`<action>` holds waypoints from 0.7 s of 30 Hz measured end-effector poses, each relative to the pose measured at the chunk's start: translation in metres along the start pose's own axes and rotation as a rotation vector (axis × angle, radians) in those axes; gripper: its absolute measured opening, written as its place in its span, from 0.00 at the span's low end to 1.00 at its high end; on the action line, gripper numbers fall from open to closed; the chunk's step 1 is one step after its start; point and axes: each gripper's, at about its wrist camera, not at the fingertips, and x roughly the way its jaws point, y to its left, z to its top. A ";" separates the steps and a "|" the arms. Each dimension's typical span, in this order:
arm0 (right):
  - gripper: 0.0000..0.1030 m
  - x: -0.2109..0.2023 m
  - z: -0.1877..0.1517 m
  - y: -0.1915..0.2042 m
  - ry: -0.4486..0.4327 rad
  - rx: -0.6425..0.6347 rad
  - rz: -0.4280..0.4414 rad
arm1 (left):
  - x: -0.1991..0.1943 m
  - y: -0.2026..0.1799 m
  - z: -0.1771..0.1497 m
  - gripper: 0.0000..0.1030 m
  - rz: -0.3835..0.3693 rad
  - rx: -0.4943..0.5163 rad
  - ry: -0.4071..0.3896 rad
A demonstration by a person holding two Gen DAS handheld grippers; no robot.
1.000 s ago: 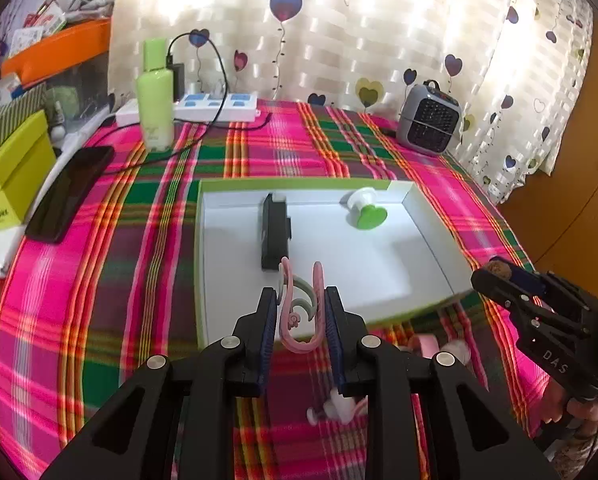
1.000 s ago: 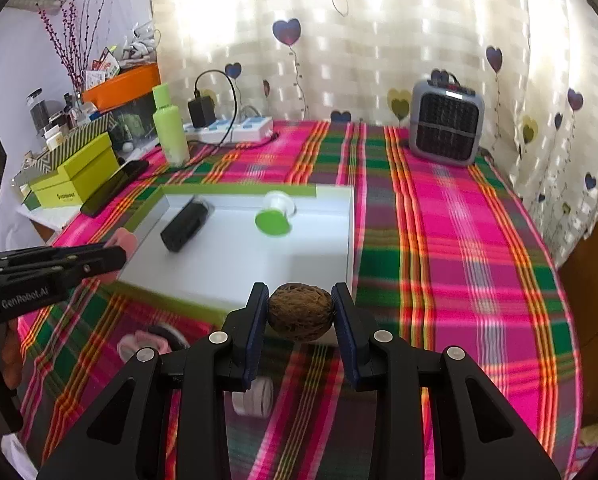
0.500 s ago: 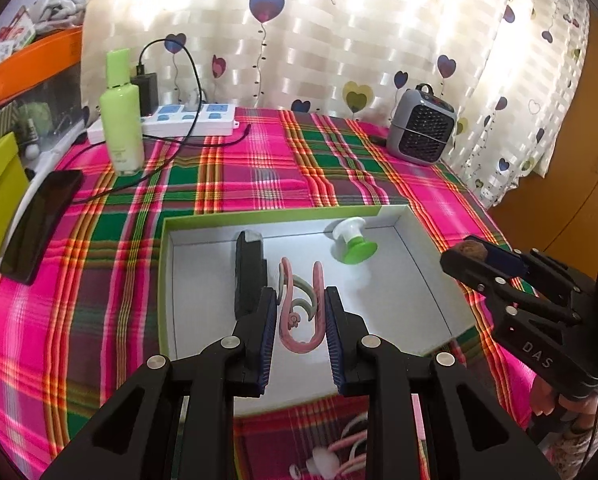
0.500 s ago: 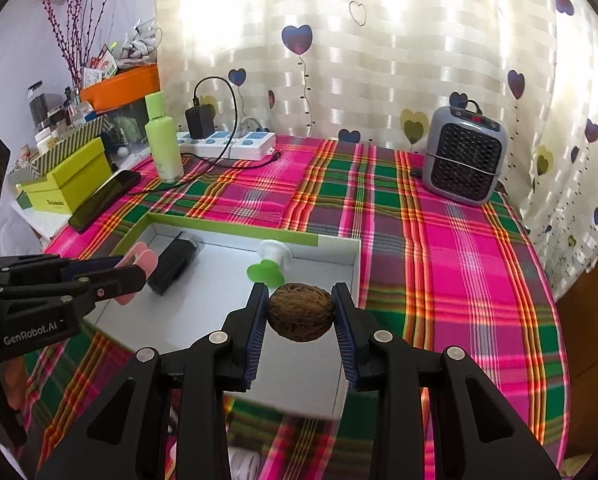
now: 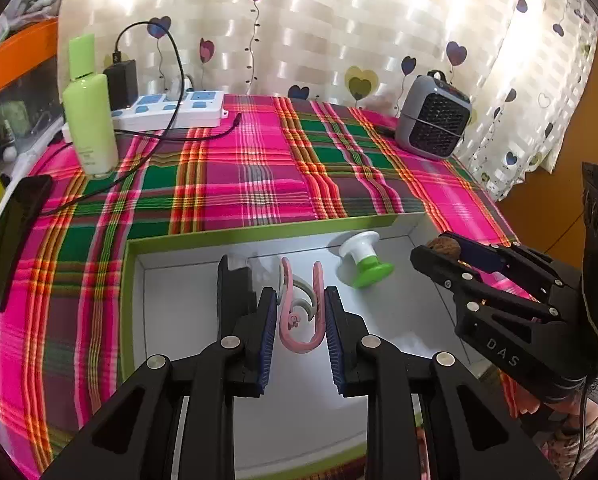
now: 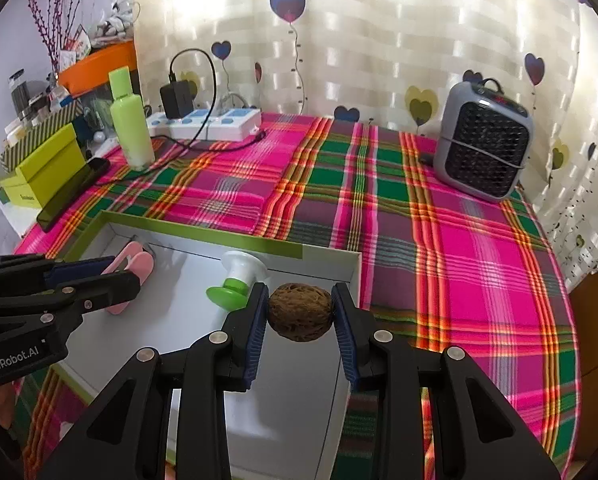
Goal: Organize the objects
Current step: 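Lift and carry the walnut and pink hook over the white box, then lower the walnut and pink hook into the box and open both grippers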
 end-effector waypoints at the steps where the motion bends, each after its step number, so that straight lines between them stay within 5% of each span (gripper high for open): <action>1: 0.33 0.003 0.001 0.000 0.005 -0.002 0.000 | 0.003 0.000 0.001 0.21 0.001 -0.002 0.005; 21: 0.33 0.030 0.008 0.003 0.041 -0.048 0.013 | 0.035 0.002 0.009 0.21 0.018 0.006 0.052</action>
